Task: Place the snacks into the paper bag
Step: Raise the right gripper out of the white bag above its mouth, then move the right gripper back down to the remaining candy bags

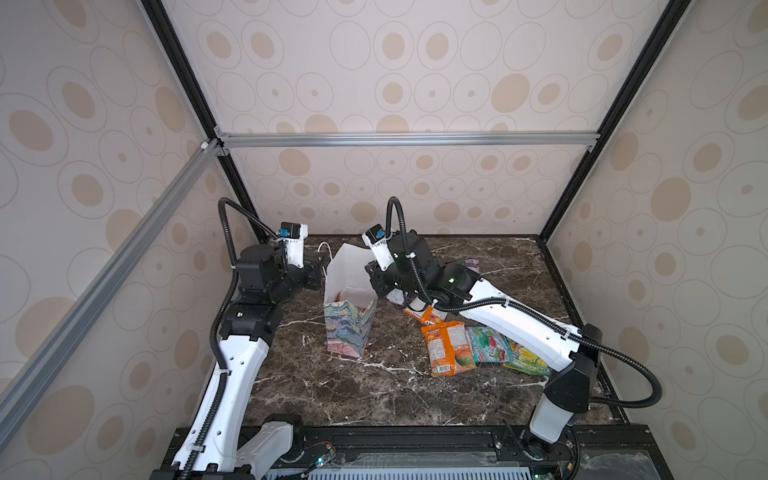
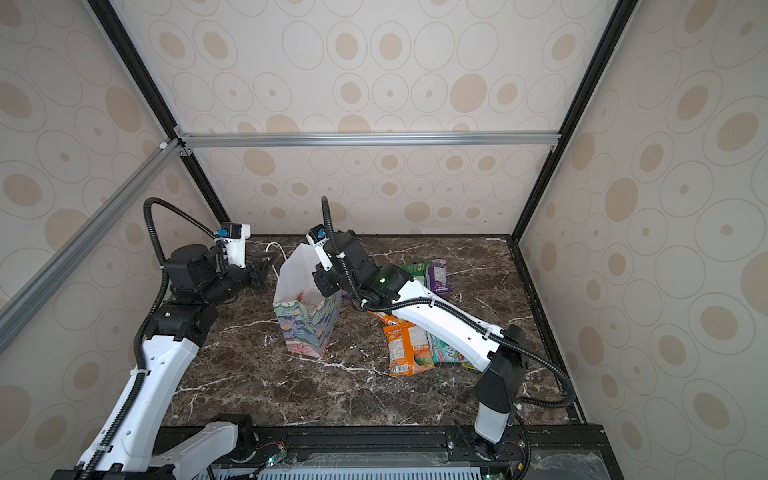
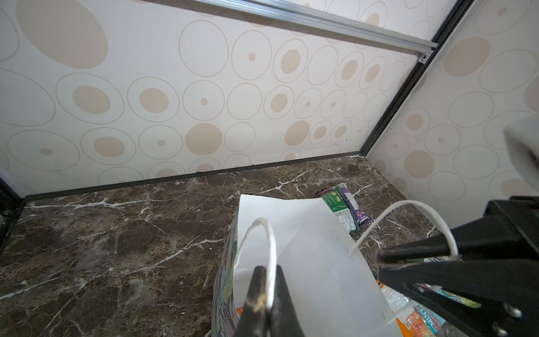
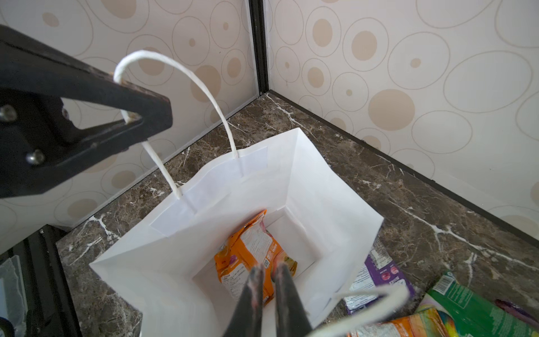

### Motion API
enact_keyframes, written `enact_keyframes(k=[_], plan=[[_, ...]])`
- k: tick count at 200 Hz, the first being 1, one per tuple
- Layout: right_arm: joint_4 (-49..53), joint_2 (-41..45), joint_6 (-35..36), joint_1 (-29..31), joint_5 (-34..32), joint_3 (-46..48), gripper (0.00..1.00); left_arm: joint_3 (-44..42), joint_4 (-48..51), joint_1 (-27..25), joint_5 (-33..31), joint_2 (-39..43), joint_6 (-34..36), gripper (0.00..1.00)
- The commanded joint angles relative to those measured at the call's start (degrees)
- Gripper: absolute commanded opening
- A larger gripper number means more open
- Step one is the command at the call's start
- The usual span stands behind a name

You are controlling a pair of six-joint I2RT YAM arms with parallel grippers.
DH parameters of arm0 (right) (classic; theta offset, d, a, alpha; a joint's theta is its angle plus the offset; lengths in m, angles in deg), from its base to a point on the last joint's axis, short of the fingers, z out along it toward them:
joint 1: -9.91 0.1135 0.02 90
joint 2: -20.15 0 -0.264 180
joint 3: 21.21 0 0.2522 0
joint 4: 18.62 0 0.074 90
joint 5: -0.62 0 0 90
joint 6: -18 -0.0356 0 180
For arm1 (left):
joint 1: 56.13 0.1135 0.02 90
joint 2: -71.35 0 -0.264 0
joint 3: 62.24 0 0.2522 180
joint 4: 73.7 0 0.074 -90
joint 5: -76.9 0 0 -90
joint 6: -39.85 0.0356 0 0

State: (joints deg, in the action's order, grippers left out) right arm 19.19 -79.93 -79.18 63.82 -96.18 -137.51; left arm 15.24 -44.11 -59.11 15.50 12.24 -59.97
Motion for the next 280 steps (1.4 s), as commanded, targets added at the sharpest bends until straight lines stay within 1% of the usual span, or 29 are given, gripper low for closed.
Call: enact_keyframes(k=[1,8,20,22,35,37,41,42,51,63,70,79,96,104,111,112,118,136,141,152,180,191,223,241,261,280], plan=[[0.9,0.5,0.8,-0.3,0.0,-0.3,0.12,-1.4,-0.8,0.0,-0.1,1.7,0.2,0.02],[1.1,0.5,0.9,-0.4,-0.1,-0.2,0.12,-2.1,-0.3,-0.1,-1.2,2.1,0.6,0.02],[0.9,0.7,0.9,-0.3,-0.2,-0.2,0.12,-3.0,0.2,-0.1,-1.3,2.5,0.9,0.03],[0.8,0.7,0.9,-0.3,-0.2,-0.2,0.12,-3.1,0.2,0.0,-2.5,2.6,1.0,0.03],[0.6,1.0,1.3,-0.4,-0.5,-0.3,0.12,-3.3,0.5,-0.1,-3.8,3.0,1.2,0.1],[0.6,1.0,1.3,-0.5,-0.5,-0.4,0.1,-3.3,0.4,-0.1,-3.9,3.1,1.2,0.11],[0.6,1.0,1.5,-0.4,-0.6,-0.4,0.0,-3.3,0.4,0.0,-4.1,3.2,1.3,0.13],[0.6,1.0,1.5,-0.5,-0.5,-0.5,0.0,-3.3,0.3,0.0,-4.2,3.3,1.2,0.13],[0.6,1.1,1.8,-0.5,-0.5,-0.8,0.0,-3.1,0.3,0.0,-4.8,3.5,1.2,0.19],[0.6,1.1,2.1,-0.4,-0.7,-1.1,0.0,-3.3,0.2,-0.1,-5.5,3.9,1.1,0.31],[0.6,1.1,2.2,-0.5,-0.9,-1.2,0.0,-3.5,0.0,-0.1,-5.5,4.2,1.1,0.34],[0.3,1.1,2.2,-0.5,-0.9,-1.3,0.1,-3.8,-0.3,0.0,-5.2,4.3,1.0,0.36],[0.6,0.6,2.3,-0.6,-0.3,-1.9,0.11,-4.2,-0.8,0.0,-4.6,4.5,0.8,0.42],[1.1,0.3,2.4,-0.6,0.0,-2.4,0.15,-4.2,-0.8,-0.1,-4.1,4.6,0.8,0.41],[1.4,0.2,2.4,-0.7,0.3,-2.6,0.22,-4.2,-0.8,0.0,-3.7,4.6,0.9,0.39],[1.5,0.1,2.4,-0.7,0.4,-2.7,0.24,-4.2,-0.7,-0.1,-3.7,4.6,0.9,0.39],[1.7,0.0,2.3,-0.7,0.7,-2.8,0.29,-4.2,-0.8,0.0,-3.5,4.5,0.9,0.35],[2.0,0.4,2.1,-0.7,1.4,-2.7,0.38,-4.2,-0.7,0.0,-3.3,4.5,1.1,0.26],[2.1,0.5,2.0,-0.7,1.6,-2.8,0.4,-4.2,-0.6,-0.1,-3.4,4.5,1.1,0.24],[3.3,0.9,2.1,-0.6,1.9,-3.2,0.47,-4.1,-0.5,-0.1,-3.6,4.6,1.2,0.21],[6.4,3.2,2.1,-0.7,3.3,-3.7,0.54,-4.1,-0.2,0.0,-4.9,5.0,1.5,0.2],[6.3,5.3,1.7,-0.7,3.8,-2.1,0.56,-4.1,-0.2,-0.1,-6.1,5.3,1.5,0.22],[4.1,12.4,1.4,-0.7,4.0,5.7,0.57,-4.4,-0.1,0.1,-8.0,6.1,1.8,0.26],[3.8,17.1,0.9,-1.0,1.5,11.3,0.57,-4.4,0.0,0.1,-8.6,6.2,1.8,0.26],[4.2,21.5,0.6,-2.3,-1.3,17.3,0.58,-4.3,-0.1,0.1,-8.6,6.1,1.7,0.22],[6.2,23.9,3.3,-2.7,-7.1,22.9,0.59,-4.4,-0.2,0.2,-8.6,6.0,1.7,0.17]])
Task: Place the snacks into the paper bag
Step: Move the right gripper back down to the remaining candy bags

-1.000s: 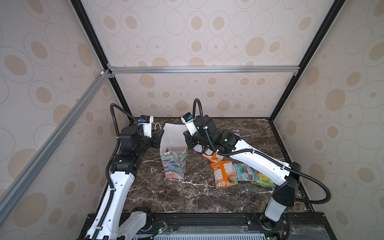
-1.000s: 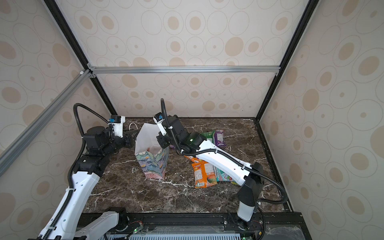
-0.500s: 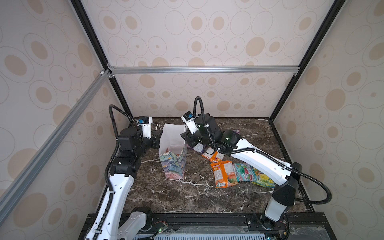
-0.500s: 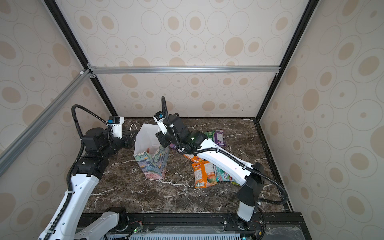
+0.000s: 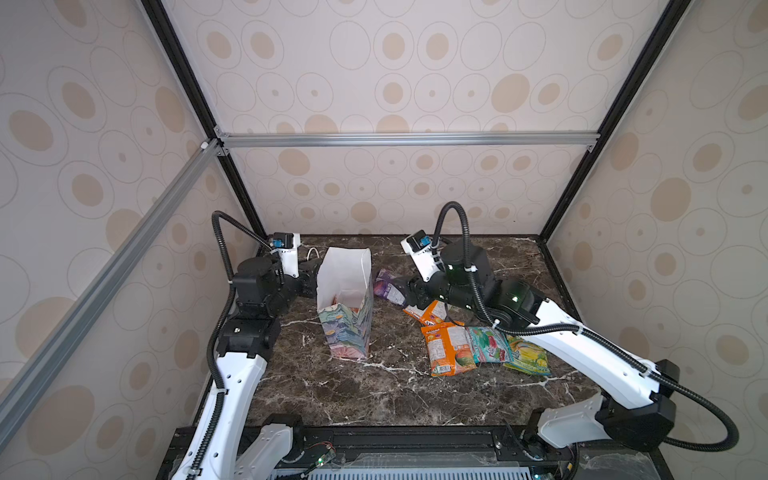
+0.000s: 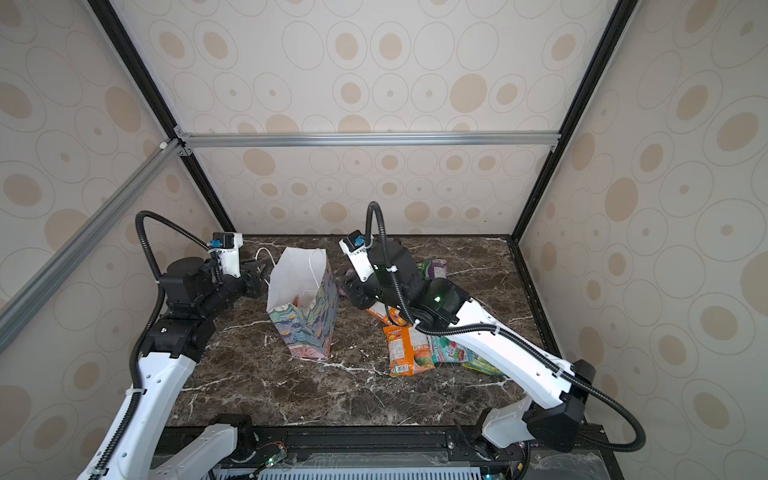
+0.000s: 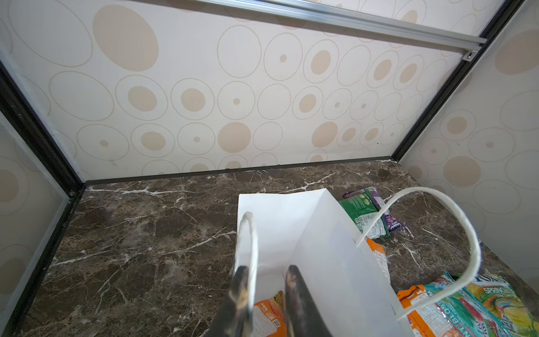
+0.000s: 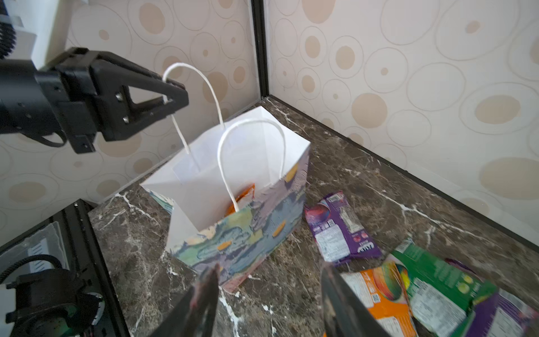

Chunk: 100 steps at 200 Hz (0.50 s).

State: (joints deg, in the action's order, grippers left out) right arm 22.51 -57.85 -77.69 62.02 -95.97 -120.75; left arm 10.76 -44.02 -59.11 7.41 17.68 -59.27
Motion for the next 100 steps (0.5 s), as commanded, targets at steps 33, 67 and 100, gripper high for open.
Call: enact_keyframes(k=[33,67,100], plan=[[8.7,0.9,0.3,-1.0,-13.3,10.7,0.61,0.0,-0.5,0.2,-0.4,0.7,0.9,0.08],[12.1,3.3,-9.1,-6.5,-9.8,17.4,0.62,-0.1,-0.6,0.1,-0.3,0.6,0.9,0.03],[12.6,7.6,-14.6,-12.9,-6.8,24.5,0.63,-0.4,-0.9,0.1,0.4,0.7,0.7,0.02]])
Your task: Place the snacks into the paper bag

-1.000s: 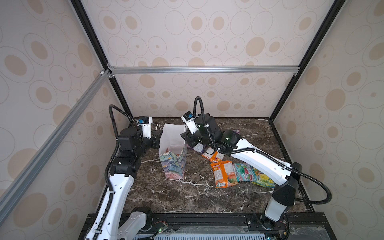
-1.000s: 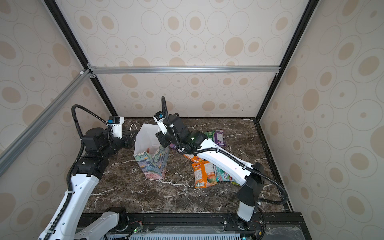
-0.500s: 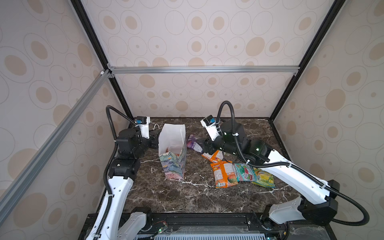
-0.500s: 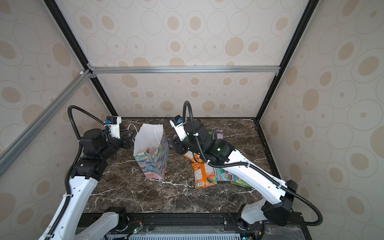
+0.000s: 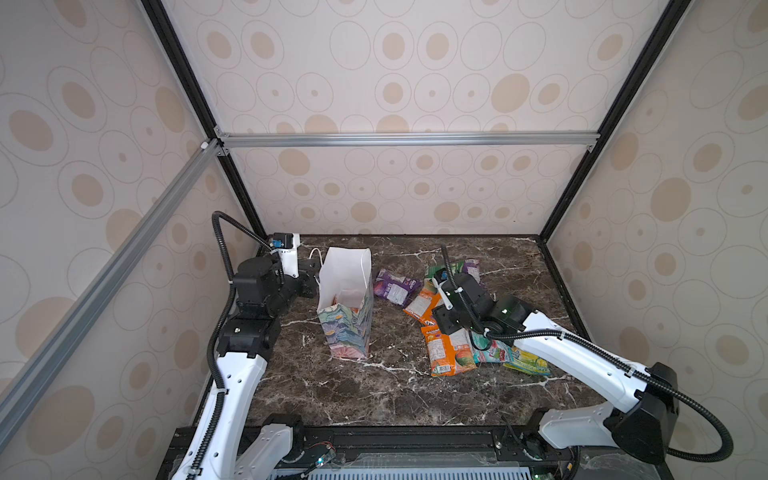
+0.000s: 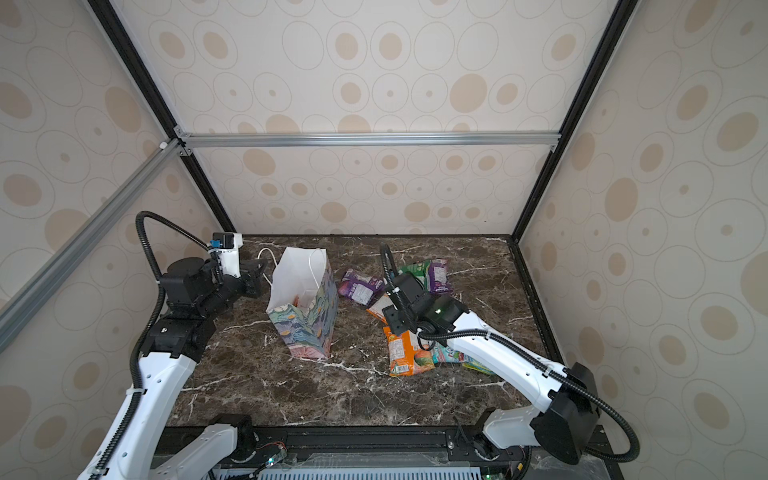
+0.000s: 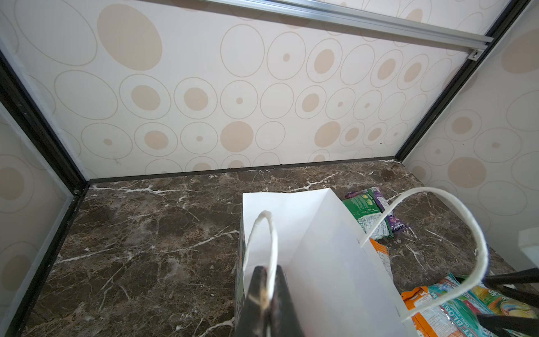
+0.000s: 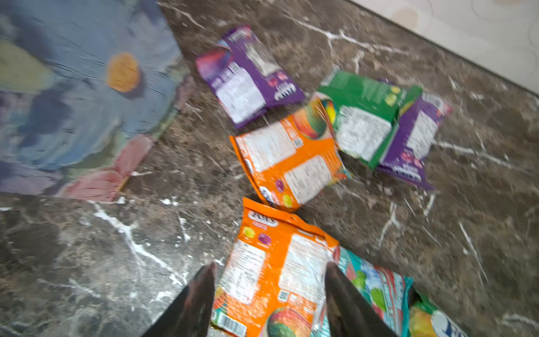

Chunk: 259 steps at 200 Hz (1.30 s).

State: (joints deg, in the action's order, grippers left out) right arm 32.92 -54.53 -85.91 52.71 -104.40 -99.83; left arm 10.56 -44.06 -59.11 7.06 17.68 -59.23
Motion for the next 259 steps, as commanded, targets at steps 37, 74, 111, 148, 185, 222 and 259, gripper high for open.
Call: enact_keyframes(k=[37,74,111,148,185,222,259], plan=[[-1.3,7.8,-8.2,-9.6,7.8,10.5,0.63,-0.5,-1.4,0.2,1.0,1.2,0.6,0.02],[-6.0,8.1,-8.5,-15.8,14.2,15.8,0.63,-0.9,-2.2,0.2,1.4,1.6,0.1,0.02],[-13.9,5.9,-9.2,-20.0,21.2,20.4,0.63,-0.7,-2.1,0.2,1.6,1.3,0.1,0.02],[-18.9,1.4,-8.5,-21.6,25.8,21.9,0.63,-0.7,-1.9,0.2,1.0,1.3,-0.2,0.02],[-20.0,-2.8,-8.7,-22.1,25.7,21.3,0.63,-0.7,-2.0,0.1,1.5,0.2,-0.1,0.02],[-23.7,-5.7,-11.3,-23.5,27.1,20.9,0.62,-0.7,-1.9,0.0,1.9,-0.4,-0.1,0.02],[-25.5,-8.5,-13.1,-24.6,28.6,20.2,0.62,-1.6,-2.6,0.1,1.1,0.5,0.4,0.02]])
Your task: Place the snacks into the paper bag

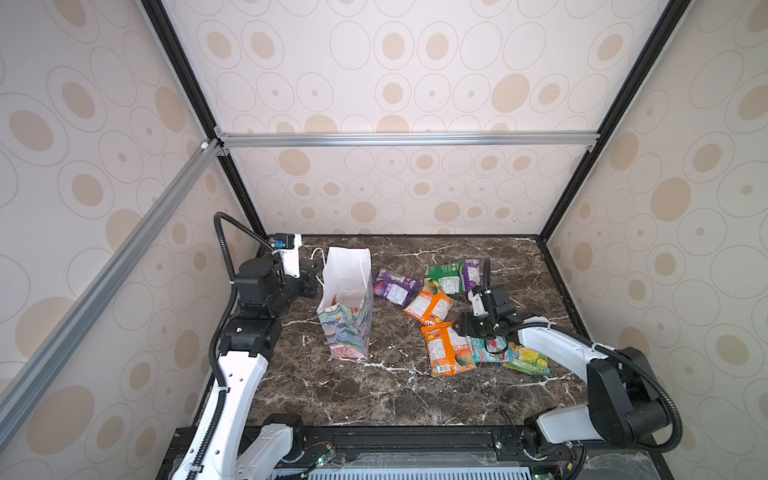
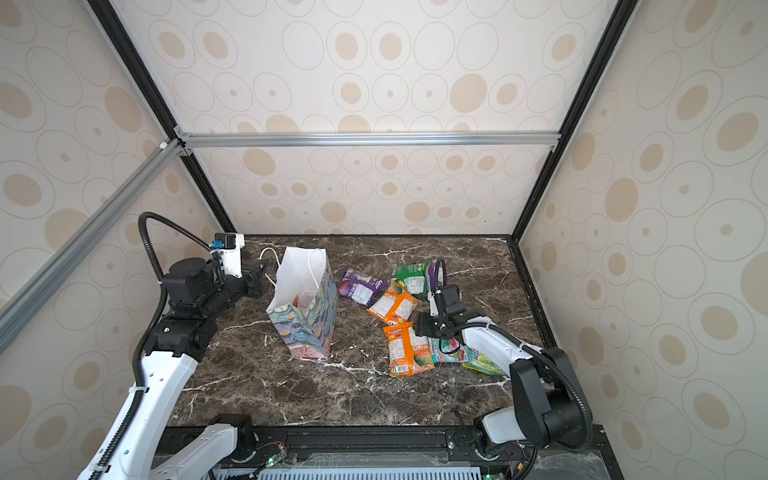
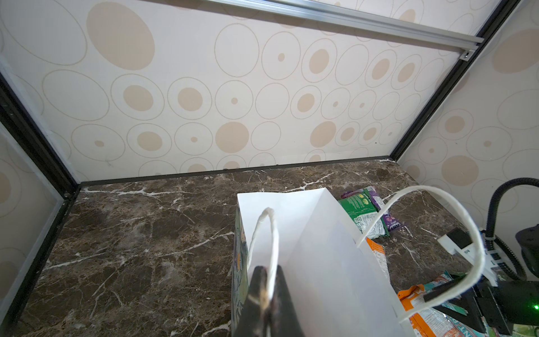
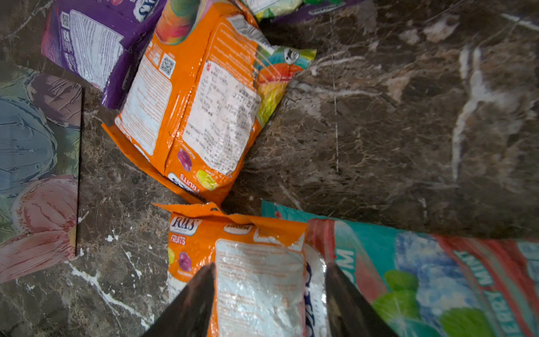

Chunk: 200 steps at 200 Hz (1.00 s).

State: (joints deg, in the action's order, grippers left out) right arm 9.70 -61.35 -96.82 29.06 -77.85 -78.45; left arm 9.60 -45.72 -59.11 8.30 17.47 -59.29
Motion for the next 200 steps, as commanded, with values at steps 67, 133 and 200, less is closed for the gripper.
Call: enact_keyframes(k=[67,133,200], plan=[[-7.6,-4.1,-3.3,-4.9,6.2,-0.6,0.64,-1.0,-1.1,0.2,-1.9,1.2,0.9,0.01],[-9.5,-6.2,-2.9,-4.9,4.4,-0.6,0.63,-0.5,-0.7,0.2,-1.7,1.6,0.7,0.01],[-14.7,-7.3,-3.8,-4.9,10.2,1.9,0.61,-0.6,-0.7,0.1,-2.2,1.8,0.5,0.03]])
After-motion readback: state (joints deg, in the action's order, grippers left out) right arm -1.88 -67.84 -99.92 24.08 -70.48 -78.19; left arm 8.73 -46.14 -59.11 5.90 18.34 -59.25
